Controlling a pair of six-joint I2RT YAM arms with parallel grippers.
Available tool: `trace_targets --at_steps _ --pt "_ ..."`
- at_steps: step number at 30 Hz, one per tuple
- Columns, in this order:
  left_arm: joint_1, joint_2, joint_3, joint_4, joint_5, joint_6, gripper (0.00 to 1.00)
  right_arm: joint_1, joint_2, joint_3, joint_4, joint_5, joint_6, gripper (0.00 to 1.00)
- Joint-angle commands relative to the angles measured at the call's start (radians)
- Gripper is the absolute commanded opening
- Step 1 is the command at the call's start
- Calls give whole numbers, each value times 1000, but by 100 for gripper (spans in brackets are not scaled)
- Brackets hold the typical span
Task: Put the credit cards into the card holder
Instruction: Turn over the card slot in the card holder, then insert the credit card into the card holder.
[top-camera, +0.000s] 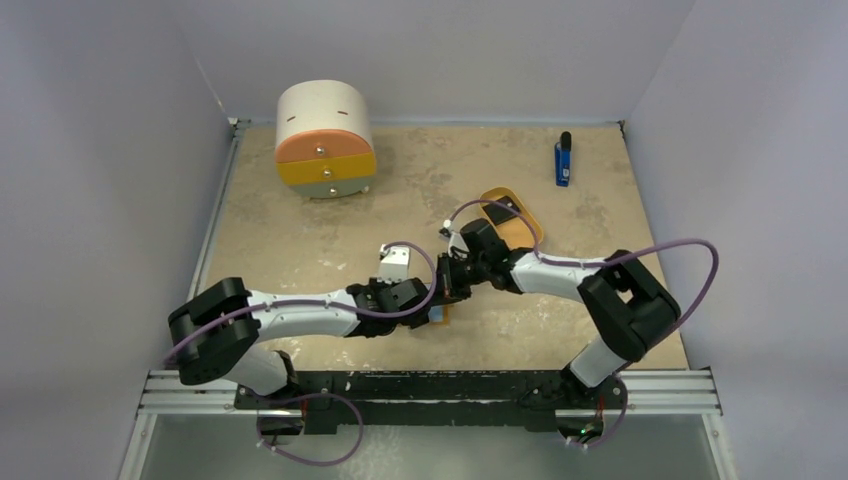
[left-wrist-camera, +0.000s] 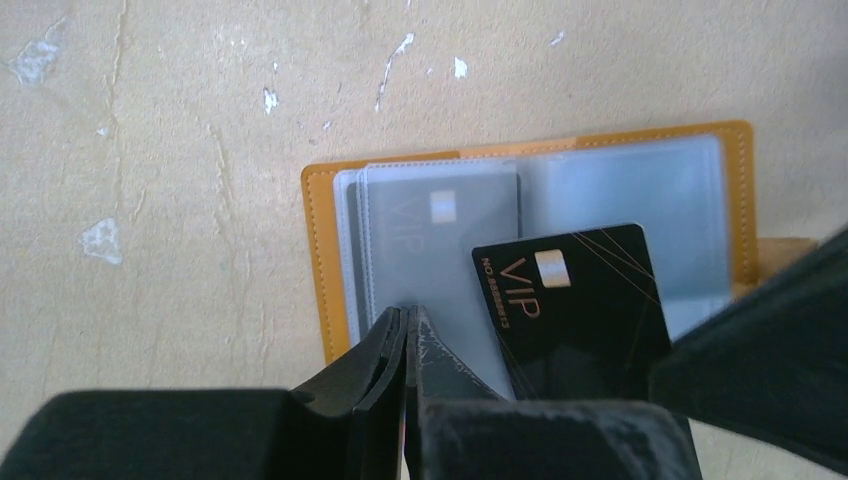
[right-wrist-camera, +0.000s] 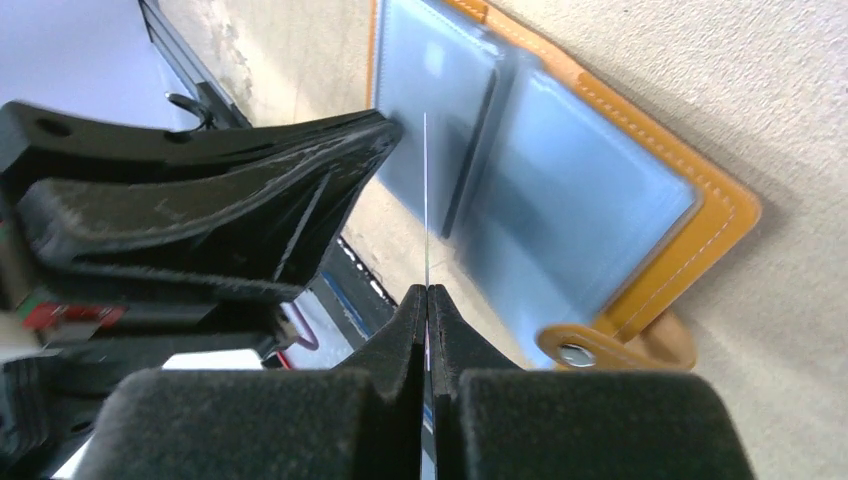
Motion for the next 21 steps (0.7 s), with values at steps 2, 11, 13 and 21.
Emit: trace_targets --at_steps 2,11,13,21 --pt "19 23 -36 36 -2 -45 0 5 -138 -10 -67 49 -1 0" --pt "19 11 -59 33 -2 -71 0 2 -152 -62 -29 87 42 0" --pt "19 8 -62 30 -2 -73 0 -3 -145 -73 -20 90 52 0" --pt "19 -4 -74 30 4 -84 0 -7 -104 -83 15 52 41 0"
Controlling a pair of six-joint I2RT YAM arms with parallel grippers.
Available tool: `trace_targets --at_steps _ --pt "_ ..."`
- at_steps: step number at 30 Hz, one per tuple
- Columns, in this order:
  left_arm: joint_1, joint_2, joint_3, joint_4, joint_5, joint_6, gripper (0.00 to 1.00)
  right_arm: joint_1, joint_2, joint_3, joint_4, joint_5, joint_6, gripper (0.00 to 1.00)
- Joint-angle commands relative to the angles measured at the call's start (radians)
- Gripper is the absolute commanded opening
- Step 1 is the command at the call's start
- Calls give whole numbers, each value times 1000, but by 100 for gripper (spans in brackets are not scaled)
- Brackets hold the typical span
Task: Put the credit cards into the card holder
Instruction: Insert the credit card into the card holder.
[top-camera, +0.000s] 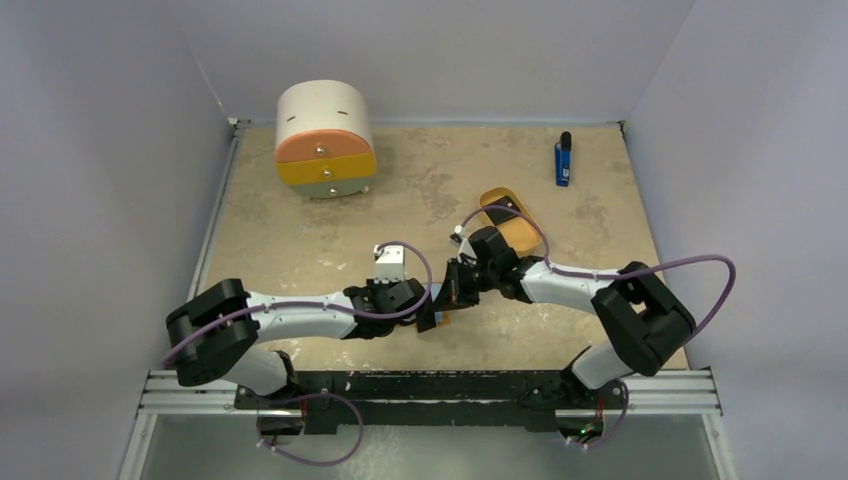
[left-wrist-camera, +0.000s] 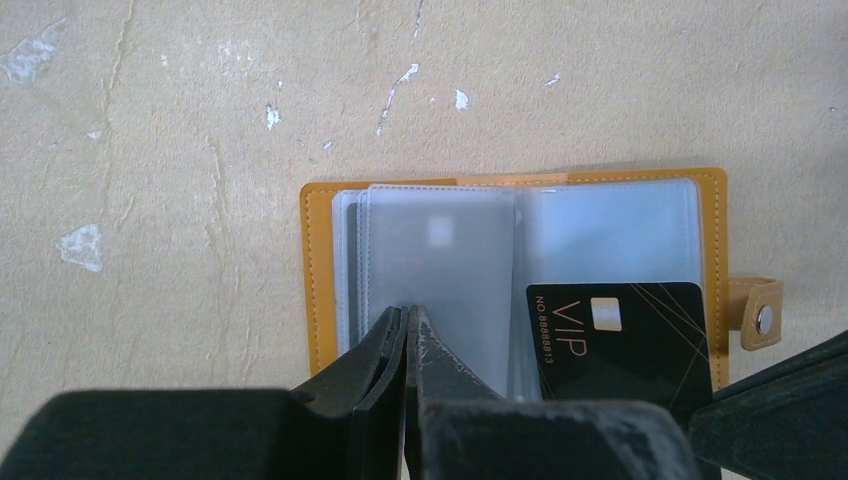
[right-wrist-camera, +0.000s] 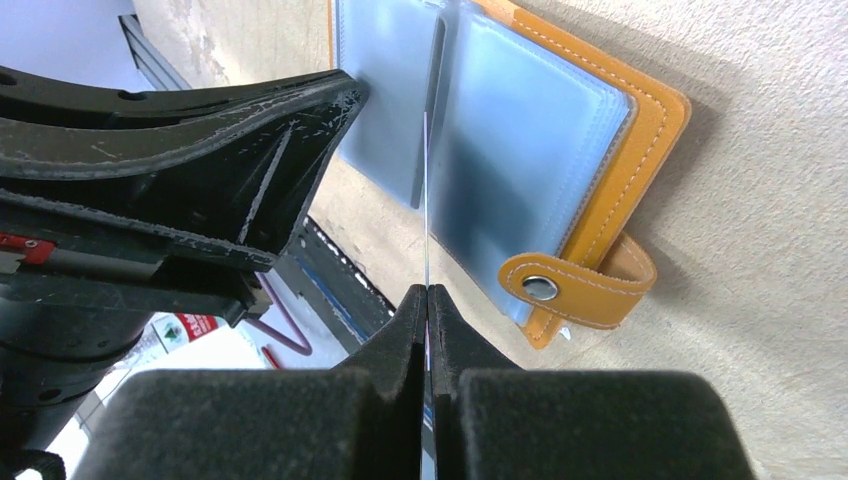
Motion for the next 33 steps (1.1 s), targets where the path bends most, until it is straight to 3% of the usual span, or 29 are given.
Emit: trace_targets --at_steps 1,33 --pt "9 2 -39 -50 30 -24 0 -3 24 4 46 -27 -3 0" --pt "9 -28 -41 -64 45 -28 0 -6 120 -42 272 -24 125 0"
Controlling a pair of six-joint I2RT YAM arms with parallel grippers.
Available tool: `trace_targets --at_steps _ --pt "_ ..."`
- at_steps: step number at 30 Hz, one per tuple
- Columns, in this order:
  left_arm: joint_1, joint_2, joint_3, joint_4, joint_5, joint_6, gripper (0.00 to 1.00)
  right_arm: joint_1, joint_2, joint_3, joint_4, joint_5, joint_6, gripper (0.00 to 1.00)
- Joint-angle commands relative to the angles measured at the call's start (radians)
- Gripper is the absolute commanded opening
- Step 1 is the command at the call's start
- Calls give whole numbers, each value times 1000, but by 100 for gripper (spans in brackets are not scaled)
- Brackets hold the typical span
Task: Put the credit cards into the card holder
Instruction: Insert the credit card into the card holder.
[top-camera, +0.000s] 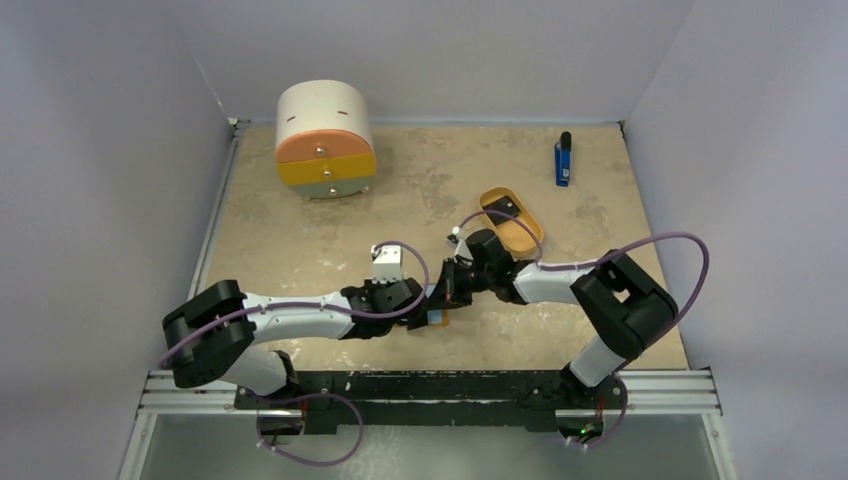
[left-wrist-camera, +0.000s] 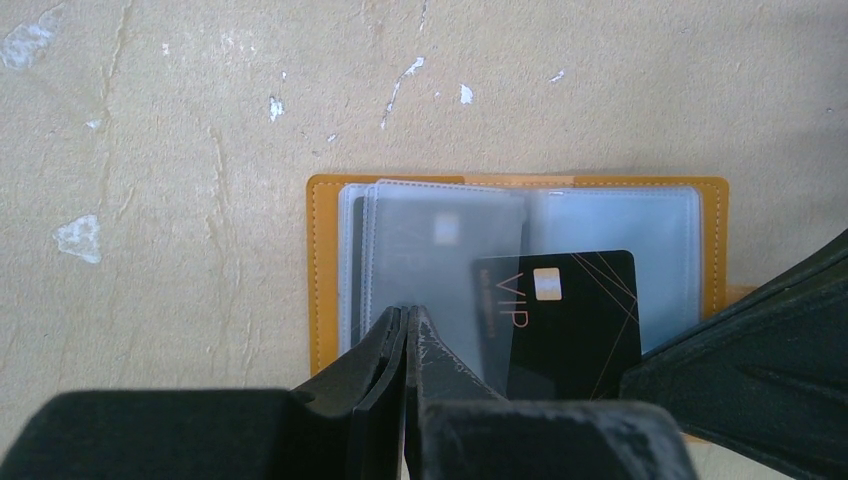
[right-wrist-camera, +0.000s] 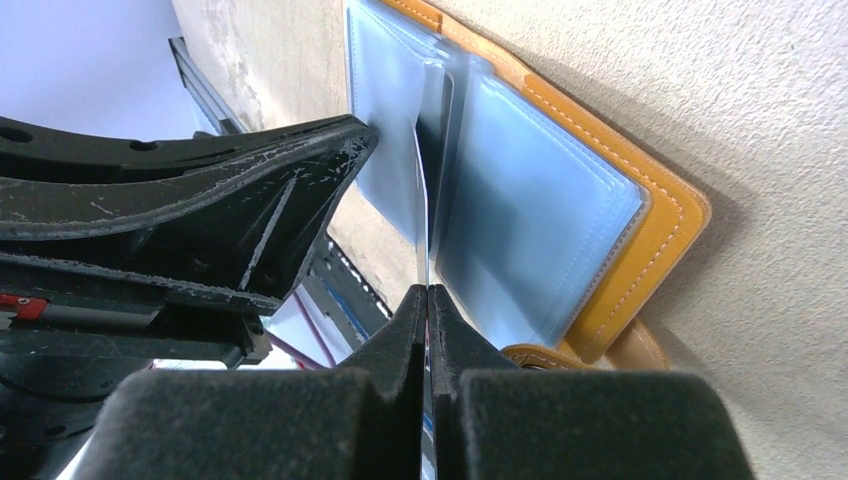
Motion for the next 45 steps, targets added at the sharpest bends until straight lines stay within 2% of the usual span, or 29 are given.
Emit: trace_targets --at_steps 1,13,36,45 --pt "4 -9 -29 -64 35 -12 0 -5 10 -19 71 29 42 0" --pt "4 -13 -34 -64 35 -13 0 -13 5 -79 130 107 111 0" --pt "4 -14 -34 -59 39 -13 0 -15 -1 -188 342 139 253 0" --pt "4 -17 -37 -57 43 -16 0 -15 18 -172 370 146 243 0"
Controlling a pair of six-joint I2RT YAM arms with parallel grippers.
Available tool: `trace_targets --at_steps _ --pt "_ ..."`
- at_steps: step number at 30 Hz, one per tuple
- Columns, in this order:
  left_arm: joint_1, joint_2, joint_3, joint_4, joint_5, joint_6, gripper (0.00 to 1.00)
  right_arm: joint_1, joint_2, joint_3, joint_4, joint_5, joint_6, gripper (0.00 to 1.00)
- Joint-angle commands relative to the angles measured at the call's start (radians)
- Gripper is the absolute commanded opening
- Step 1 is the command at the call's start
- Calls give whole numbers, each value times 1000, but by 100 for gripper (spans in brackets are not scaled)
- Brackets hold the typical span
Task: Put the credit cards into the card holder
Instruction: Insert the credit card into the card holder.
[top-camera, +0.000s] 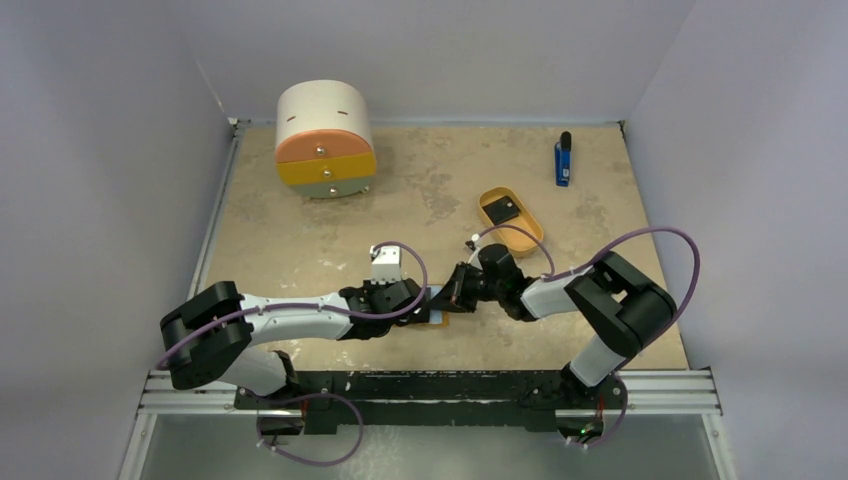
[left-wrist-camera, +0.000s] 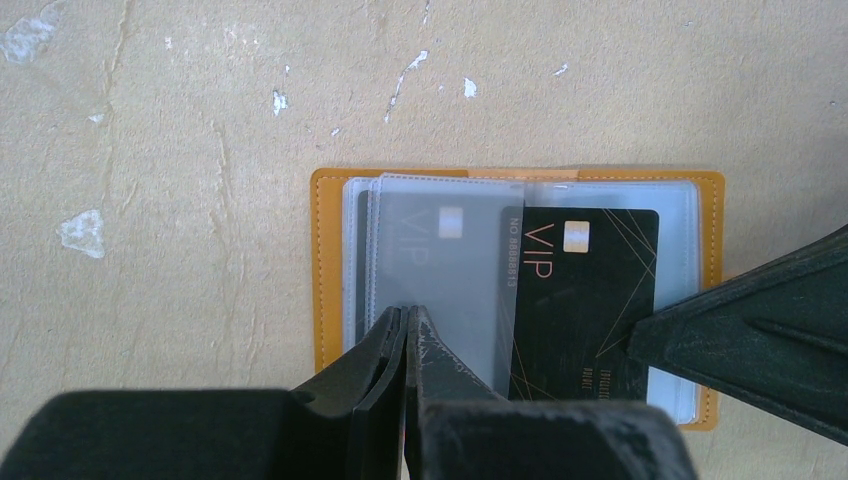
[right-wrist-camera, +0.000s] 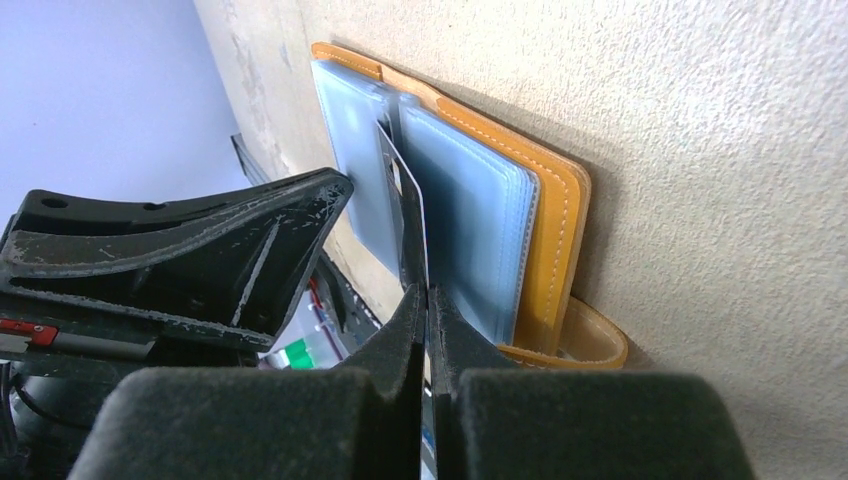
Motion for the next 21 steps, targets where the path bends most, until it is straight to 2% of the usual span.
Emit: trace_targets --at_steps 1,12,21 --pt "4 -2 -29 -50 34 -15 0 -3 9 12 46 42 1 0" --pt "4 -1 -33 -41 40 -17 0 -3 17 23 51 35 -7 0" --pt "4 -7 -20 -45 41 -13 0 1 46 71 50 -32 -38 0"
